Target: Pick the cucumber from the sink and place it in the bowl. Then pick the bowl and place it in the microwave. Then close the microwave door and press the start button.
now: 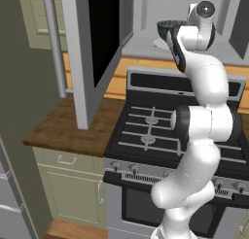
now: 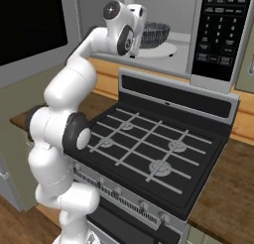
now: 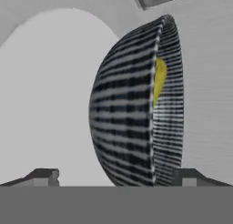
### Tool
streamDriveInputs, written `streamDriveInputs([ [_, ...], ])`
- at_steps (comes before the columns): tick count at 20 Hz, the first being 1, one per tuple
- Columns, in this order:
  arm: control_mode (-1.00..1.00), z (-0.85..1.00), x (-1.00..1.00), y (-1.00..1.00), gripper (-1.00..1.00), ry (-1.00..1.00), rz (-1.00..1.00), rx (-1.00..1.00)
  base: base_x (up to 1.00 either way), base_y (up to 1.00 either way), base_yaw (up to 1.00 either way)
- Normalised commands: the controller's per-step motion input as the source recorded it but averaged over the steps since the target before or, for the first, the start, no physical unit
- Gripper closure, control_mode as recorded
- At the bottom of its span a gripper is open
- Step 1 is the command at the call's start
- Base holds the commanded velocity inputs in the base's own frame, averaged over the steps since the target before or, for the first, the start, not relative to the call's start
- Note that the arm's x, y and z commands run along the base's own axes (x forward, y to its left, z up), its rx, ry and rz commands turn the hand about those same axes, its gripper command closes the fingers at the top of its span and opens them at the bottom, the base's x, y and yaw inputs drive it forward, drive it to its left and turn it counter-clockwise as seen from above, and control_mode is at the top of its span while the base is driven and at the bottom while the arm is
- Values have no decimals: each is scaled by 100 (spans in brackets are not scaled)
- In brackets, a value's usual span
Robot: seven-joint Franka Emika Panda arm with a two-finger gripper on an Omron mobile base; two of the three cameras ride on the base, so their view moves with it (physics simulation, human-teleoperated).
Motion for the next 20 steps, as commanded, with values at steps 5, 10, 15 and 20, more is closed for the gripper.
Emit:
streamDriveInputs([
  [5, -100, 0, -58, 11, -100, -29, 5, 2, 0, 0, 0],
  [10, -100, 34, -96, 18, -100, -26, 9, 0, 0, 0, 0],
  [15, -100, 20, -100, 20, -100, -12, 6, 1, 0, 0, 0],
  [20, -100, 19, -100, 20, -100, -8, 0, 6, 0, 0, 0],
])
